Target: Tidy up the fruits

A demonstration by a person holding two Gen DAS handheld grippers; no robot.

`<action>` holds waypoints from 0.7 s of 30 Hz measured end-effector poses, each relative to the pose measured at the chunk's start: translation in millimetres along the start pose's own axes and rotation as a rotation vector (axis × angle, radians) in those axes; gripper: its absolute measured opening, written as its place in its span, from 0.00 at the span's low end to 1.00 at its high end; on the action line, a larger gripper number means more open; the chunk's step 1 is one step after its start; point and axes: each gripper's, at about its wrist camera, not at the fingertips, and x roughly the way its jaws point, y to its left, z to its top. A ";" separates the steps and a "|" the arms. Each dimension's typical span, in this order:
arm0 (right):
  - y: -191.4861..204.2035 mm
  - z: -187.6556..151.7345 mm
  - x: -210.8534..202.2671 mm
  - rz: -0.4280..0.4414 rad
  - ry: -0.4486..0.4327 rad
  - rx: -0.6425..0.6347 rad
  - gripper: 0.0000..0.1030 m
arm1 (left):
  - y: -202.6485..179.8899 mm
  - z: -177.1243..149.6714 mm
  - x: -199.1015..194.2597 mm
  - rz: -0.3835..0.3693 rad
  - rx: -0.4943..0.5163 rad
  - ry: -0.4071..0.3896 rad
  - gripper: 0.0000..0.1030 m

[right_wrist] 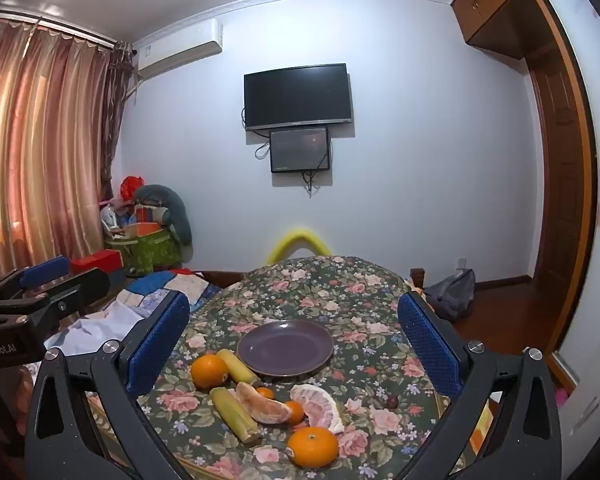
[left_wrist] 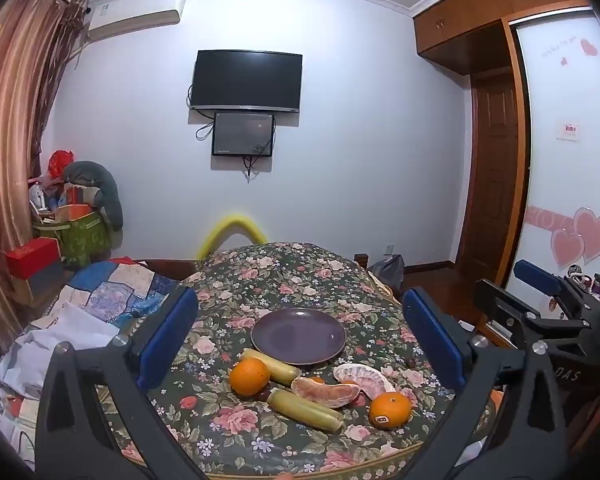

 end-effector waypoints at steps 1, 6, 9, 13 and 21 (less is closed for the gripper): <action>0.0 -0.1 -0.4 0.002 -0.003 0.002 1.00 | -0.1 0.0 0.0 0.001 0.002 -0.002 1.00; 0.4 -0.3 -0.5 -0.001 0.001 0.002 1.00 | -2.3 3.1 -4.9 0.000 0.002 -0.006 1.00; -0.1 -0.3 0.2 -0.003 0.003 0.005 1.00 | -0.4 5.0 -3.9 -0.001 0.002 -0.001 1.00; 1.4 0.5 -2.5 0.000 0.004 0.008 1.00 | 3.5 4.9 -3.8 -0.001 0.004 -0.001 1.00; -0.9 1.4 -1.7 -0.003 0.006 0.012 1.00 | 1.0 3.4 -1.0 0.001 0.010 -0.004 1.00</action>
